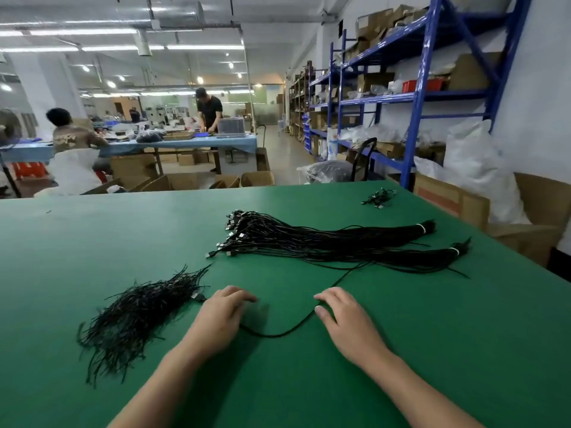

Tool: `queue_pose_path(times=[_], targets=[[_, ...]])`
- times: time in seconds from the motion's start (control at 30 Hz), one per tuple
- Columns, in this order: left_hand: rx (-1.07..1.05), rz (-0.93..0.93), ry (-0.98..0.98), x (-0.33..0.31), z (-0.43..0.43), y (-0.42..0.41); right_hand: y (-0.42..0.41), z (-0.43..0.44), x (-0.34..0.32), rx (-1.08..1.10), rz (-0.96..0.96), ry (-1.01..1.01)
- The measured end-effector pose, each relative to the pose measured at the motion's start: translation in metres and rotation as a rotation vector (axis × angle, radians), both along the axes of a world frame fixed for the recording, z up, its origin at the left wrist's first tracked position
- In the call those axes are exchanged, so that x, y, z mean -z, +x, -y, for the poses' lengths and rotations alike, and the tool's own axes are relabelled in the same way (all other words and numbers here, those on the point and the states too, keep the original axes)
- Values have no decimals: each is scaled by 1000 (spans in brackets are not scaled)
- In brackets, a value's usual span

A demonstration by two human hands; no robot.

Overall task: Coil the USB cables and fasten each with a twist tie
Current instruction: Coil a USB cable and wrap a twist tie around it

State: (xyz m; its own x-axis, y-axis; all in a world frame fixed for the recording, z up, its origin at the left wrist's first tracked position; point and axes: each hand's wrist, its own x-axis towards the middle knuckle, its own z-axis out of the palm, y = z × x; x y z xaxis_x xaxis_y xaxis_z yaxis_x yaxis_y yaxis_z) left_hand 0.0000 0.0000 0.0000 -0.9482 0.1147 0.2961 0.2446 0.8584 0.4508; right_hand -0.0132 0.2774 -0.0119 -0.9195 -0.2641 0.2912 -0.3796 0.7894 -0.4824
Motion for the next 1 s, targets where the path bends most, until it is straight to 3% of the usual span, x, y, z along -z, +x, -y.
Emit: queue_pose_path(times=[0.17, 0.37, 0.57, 0.63, 0.73, 0.8, 0.87, 1.0], targets=[[-49, -133, -181, 13, 40, -15, -20, 4, 12, -24, -21, 42], [4, -150, -213, 14, 48, -11, -16, 4, 15, -90, -40, 124], [22, -144, -275, 5, 44, -5, -8, 1, 5, -75, -220, -64], [16, -181, -198, 1, 36, -4, 1, 2, 0, -126, -311, -146], [-67, -252, 215, -12, 16, -3, 18, 14, -4, -307, -382, -175], [-129, -275, 474, -20, -2, -2, 30, 29, -5, -388, -274, -152], [-132, -268, 669, -25, -22, 2, 35, 42, -8, -363, -20, -187], [-38, -149, 888, -27, -59, 14, 33, 66, -21, -276, 589, -740]])
